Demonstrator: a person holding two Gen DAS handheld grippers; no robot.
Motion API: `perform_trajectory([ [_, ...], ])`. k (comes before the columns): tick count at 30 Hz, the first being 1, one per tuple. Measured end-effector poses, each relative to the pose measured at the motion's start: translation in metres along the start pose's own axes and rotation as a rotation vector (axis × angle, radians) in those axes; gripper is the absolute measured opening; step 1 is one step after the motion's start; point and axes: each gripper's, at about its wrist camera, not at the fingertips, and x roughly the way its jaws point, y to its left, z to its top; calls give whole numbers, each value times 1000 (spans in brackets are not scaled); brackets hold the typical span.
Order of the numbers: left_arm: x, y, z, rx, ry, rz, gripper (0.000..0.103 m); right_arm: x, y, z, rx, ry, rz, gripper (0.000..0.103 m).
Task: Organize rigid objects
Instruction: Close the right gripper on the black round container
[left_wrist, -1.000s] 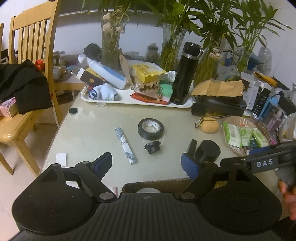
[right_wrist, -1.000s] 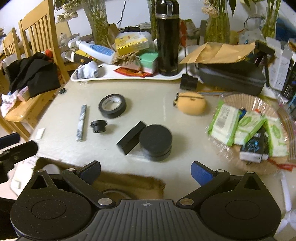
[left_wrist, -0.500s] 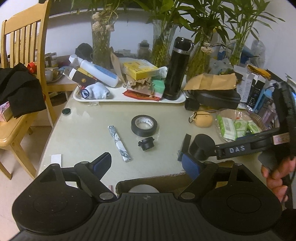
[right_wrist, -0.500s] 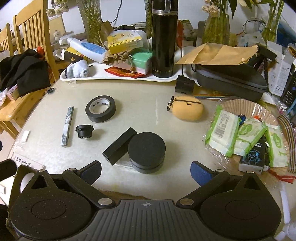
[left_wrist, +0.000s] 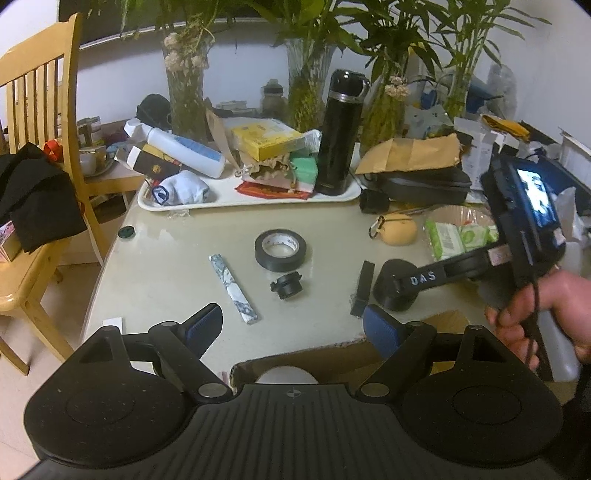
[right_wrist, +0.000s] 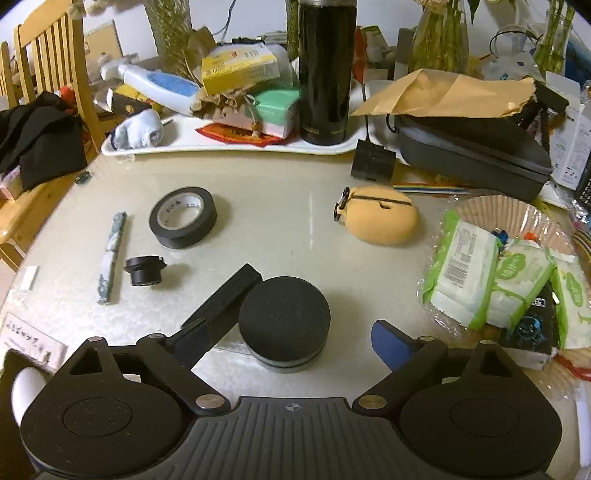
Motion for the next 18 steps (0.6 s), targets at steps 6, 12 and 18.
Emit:
perform_trajectory([
  [6,4,3,0,-23,24,-21,84,13,-2,5,-1,2,10,85],
  [12,3,3,1,-38,34,-48,84,21,-2,8,-1,38,28,60],
  [18,4,7,3,-79,44,-69,84,-3,0,15,-12,32,-8,60],
])
